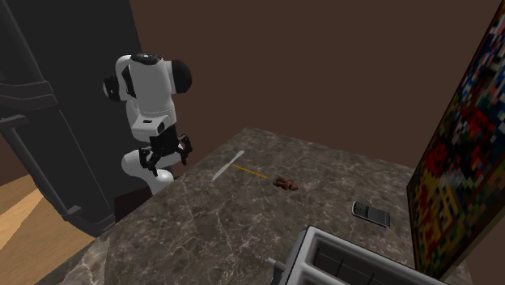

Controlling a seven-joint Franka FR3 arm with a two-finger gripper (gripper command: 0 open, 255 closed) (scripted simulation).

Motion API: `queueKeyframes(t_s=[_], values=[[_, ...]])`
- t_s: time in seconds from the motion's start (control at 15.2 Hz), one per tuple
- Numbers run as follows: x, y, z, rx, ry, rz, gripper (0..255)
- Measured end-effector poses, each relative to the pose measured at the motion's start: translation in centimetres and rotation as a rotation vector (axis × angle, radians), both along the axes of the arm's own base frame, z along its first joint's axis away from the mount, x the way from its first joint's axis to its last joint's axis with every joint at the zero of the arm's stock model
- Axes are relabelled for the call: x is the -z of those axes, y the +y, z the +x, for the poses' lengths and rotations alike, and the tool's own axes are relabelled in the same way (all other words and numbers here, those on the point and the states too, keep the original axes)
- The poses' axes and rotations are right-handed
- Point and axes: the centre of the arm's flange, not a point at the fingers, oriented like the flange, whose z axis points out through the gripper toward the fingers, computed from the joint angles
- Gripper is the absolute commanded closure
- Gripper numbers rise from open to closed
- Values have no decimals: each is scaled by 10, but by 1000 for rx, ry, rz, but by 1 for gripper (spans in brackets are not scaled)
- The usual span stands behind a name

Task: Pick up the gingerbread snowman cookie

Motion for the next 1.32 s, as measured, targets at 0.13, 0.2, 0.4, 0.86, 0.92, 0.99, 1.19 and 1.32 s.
queueKeyframes(t_s=[0.13,0.2,0.4,0.86,0.92,0.99,1.19,1.32], values=[[1,6,2,-3,0,1,0],[3,13,6,-7,1,1,0],[13,44,23,-22,3,5,0],[29,127,60,-60,9,14,0],[32,138,65,-66,10,16,0],[34,150,70,-71,11,17,0],[41,185,86,-87,13,22,0],[49,208,95,-98,15,25,0]])
